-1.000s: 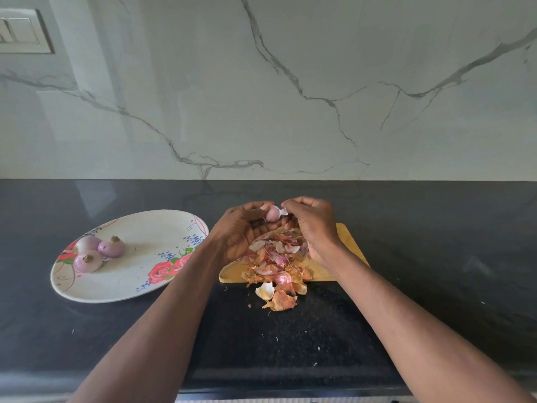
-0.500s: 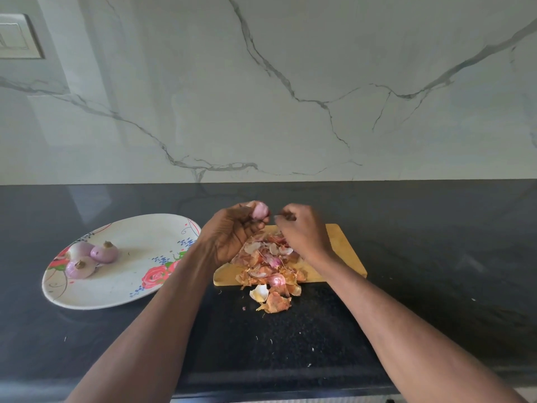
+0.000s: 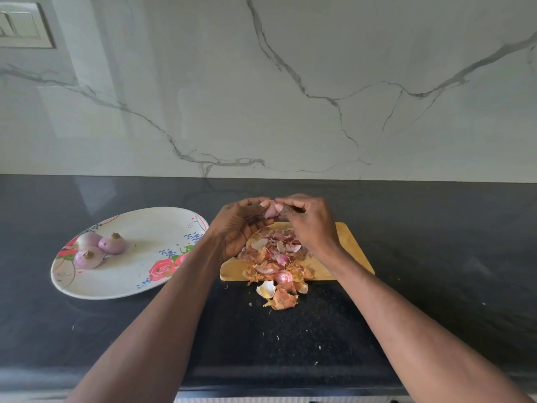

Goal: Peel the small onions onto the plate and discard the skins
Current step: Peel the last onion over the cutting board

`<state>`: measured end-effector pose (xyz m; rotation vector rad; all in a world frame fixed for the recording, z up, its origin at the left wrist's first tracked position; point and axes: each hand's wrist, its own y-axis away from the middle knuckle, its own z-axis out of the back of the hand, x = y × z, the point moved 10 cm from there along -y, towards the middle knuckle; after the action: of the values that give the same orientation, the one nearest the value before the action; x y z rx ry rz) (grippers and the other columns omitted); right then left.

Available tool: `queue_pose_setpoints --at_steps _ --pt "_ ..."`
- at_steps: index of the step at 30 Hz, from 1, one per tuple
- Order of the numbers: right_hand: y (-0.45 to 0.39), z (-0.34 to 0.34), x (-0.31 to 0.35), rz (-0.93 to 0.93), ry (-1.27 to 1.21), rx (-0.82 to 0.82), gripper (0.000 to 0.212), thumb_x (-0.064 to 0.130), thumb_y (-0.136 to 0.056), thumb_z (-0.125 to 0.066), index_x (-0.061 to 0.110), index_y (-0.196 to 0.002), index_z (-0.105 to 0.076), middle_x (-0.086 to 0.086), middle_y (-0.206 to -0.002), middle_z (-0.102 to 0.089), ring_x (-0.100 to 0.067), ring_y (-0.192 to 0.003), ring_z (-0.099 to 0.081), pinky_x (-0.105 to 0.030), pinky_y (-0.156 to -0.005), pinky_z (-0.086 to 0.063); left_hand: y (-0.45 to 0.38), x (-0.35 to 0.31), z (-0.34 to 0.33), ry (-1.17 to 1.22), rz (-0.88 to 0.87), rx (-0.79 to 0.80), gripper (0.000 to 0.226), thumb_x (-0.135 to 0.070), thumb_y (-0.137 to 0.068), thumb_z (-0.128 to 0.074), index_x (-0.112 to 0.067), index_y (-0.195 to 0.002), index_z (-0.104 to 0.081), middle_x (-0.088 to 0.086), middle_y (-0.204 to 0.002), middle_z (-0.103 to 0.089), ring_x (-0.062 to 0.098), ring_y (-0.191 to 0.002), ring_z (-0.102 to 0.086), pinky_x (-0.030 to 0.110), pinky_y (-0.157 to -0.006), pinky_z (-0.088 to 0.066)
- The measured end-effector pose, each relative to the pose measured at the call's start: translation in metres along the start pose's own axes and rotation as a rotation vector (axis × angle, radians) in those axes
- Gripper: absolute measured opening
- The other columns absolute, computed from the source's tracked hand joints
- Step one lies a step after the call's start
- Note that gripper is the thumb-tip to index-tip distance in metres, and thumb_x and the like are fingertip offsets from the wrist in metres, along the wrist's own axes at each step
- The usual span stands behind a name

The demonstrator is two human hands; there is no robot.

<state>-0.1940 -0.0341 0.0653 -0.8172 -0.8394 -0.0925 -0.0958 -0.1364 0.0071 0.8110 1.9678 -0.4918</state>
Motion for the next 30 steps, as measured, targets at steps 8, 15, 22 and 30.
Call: queue_pose_setpoints --at_steps 8,15,22,30 --pt "0.005 0.003 0.007 0.116 0.112 -0.090 0.009 0.015 -0.089 -0.075 0.014 -0.083 -0.081 0.007 -0.080 -0.073 -0.003 -0.068 -0.064 -0.016 -0.053 -0.048 0.001 -0.002 -0.006 -0.123 -0.082 0.037 0.021 -0.004 -0.077 -0.070 0.005 -0.095 -0.074 0.020 -0.093 -0.073 0.024 -0.079 -0.071 0.029 -0.074 -0.062" --pt "0.006 0.008 0.006 0.114 0.150 -0.158 0.009 0.017 -0.089 -0.074 0.011 -0.083 -0.078 0.001 -0.078 -0.071 -0.012 -0.067 -0.064 -0.036 -0.056 -0.054 0.002 0.000 -0.013 -0.085 -0.090 0.083 0.020 -0.003 -0.079 -0.066 0.001 -0.097 -0.074 0.018 -0.095 -0.074 0.024 -0.083 -0.072 0.030 -0.077 -0.062" --pt "0.005 0.013 -0.014 -0.111 -0.057 -0.184 0.006 0.013 -0.085 -0.078 0.015 -0.090 -0.076 0.009 -0.078 -0.070 -0.003 -0.070 -0.065 -0.018 -0.062 -0.055 0.004 0.004 -0.016 -0.052 -0.009 0.100 0.023 0.010 -0.097 -0.047 0.006 -0.114 -0.063 0.019 -0.103 -0.072 0.026 -0.091 -0.073 0.034 -0.086 -0.061" --pt "0.004 0.011 -0.024 -0.206 -0.141 -0.204 0.005 0.008 -0.090 -0.070 0.013 -0.090 -0.072 -0.001 -0.081 -0.072 -0.020 -0.075 -0.072 -0.030 -0.067 -0.061 0.003 0.003 -0.010 -0.041 -0.009 0.063 0.019 -0.002 -0.088 -0.063 0.002 -0.105 -0.067 0.015 -0.097 -0.072 0.022 -0.087 -0.072 0.031 -0.082 -0.062"
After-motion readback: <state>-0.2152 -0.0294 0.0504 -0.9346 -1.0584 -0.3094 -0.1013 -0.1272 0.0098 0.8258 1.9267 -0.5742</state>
